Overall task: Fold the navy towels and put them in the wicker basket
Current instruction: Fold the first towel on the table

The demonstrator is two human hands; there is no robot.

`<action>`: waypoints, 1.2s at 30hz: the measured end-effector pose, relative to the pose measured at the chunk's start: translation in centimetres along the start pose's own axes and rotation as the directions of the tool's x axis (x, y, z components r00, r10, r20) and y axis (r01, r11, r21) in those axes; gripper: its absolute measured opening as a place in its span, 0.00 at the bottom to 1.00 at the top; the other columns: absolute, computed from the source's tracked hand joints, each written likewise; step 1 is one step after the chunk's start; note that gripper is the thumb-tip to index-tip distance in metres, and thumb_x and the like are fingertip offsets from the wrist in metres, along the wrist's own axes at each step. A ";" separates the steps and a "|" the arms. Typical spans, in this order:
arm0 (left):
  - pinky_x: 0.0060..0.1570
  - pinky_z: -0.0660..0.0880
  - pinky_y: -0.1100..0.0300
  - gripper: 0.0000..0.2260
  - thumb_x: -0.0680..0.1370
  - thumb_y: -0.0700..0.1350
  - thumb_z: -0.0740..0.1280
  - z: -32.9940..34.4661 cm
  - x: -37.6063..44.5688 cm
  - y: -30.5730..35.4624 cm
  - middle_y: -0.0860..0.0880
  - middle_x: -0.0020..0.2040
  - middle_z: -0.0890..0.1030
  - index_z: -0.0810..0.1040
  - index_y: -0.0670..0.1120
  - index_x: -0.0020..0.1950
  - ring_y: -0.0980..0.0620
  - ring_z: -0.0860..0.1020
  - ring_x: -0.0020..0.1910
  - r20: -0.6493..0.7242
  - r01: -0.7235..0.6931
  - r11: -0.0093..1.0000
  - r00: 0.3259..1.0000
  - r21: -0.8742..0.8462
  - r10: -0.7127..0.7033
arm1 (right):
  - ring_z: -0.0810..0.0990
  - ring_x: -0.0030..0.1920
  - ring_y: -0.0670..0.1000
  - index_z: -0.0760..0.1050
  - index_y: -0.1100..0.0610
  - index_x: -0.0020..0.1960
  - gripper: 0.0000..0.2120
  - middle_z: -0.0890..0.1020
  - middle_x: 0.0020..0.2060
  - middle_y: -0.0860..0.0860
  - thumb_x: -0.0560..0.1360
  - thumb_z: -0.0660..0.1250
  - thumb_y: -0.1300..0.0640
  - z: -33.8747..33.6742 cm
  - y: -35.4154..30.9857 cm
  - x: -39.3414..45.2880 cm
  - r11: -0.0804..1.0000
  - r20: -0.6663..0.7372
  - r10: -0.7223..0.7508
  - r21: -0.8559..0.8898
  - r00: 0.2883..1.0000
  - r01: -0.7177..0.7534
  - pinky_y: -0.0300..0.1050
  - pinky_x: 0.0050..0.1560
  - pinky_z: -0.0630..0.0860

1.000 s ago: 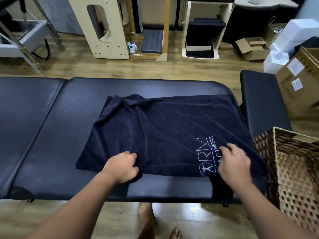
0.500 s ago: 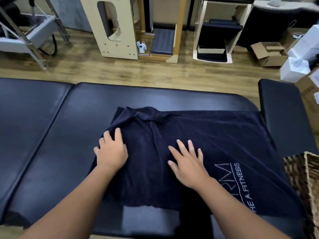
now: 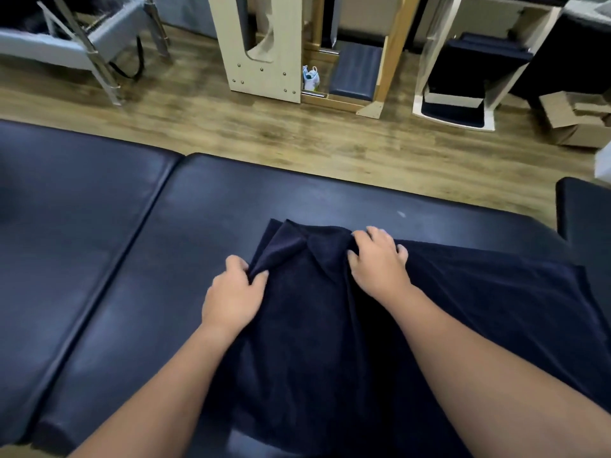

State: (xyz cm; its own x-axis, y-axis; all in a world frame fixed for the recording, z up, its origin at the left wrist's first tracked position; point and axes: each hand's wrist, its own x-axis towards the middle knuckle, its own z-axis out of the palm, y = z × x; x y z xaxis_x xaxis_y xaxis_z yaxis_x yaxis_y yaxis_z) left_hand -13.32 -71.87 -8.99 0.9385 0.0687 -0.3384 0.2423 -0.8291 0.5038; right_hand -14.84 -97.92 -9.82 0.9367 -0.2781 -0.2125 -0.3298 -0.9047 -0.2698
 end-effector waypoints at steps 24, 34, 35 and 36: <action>0.49 0.67 0.54 0.14 0.79 0.58 0.68 -3.2 -10.9 -10.7 0.54 0.36 0.78 0.73 0.52 0.39 0.51 0.78 0.42 0.299 0.070 0.992 0.949 0.109 -0.100 | 0.76 0.59 0.57 0.75 0.48 0.53 0.10 0.80 0.51 0.48 0.75 0.71 0.46 0.6 -13.2 5.7 0.946 0.228 -0.317 0.005 0.921 0.324 0.53 0.55 0.72; 0.39 0.73 0.55 0.18 0.77 0.59 0.70 -4.3 -13.6 -14.3 0.52 0.30 0.76 0.75 0.48 0.34 0.54 0.77 0.35 0.098 0.249 0.968 0.963 0.026 -0.251 | 0.78 0.49 0.53 0.82 0.51 0.45 0.09 0.81 0.41 0.46 0.72 0.67 0.64 0.1 -20.3 5.8 0.903 0.178 -0.398 0.250 0.900 0.349 0.46 0.49 0.74; 0.39 0.73 0.55 0.19 0.77 0.59 0.69 -4.4 -13.8 -14.8 0.51 0.31 0.76 0.74 0.49 0.32 0.53 0.77 0.36 0.074 0.267 0.964 0.961 0.009 -0.267 | 0.77 0.51 0.55 0.80 0.50 0.47 0.06 0.80 0.43 0.47 0.74 0.68 0.60 1.1 -20.6 5.6 0.920 0.213 -0.385 0.163 0.898 0.356 0.50 0.52 0.75; 0.38 0.70 0.54 0.21 0.77 0.58 0.69 -4.5 -13.8 -15.1 0.50 0.31 0.74 0.71 0.48 0.30 0.52 0.76 0.37 0.053 0.262 0.965 0.964 -0.001 -0.261 | 0.76 0.52 0.56 0.79 0.51 0.48 0.02 0.79 0.45 0.48 0.75 0.69 0.54 1.9 -20.8 5.2 0.930 0.239 -0.369 0.086 0.898 0.359 0.54 0.54 0.75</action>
State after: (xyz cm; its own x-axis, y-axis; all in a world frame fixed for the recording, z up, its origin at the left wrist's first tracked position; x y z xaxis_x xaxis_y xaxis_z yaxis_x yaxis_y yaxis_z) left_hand -28.82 -57.80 -8.39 0.8281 0.2534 -0.5000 0.4797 -0.7819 0.3982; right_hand -3.31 -79.91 -7.11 0.9352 0.1607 -0.3155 0.0194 -0.9130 -0.4075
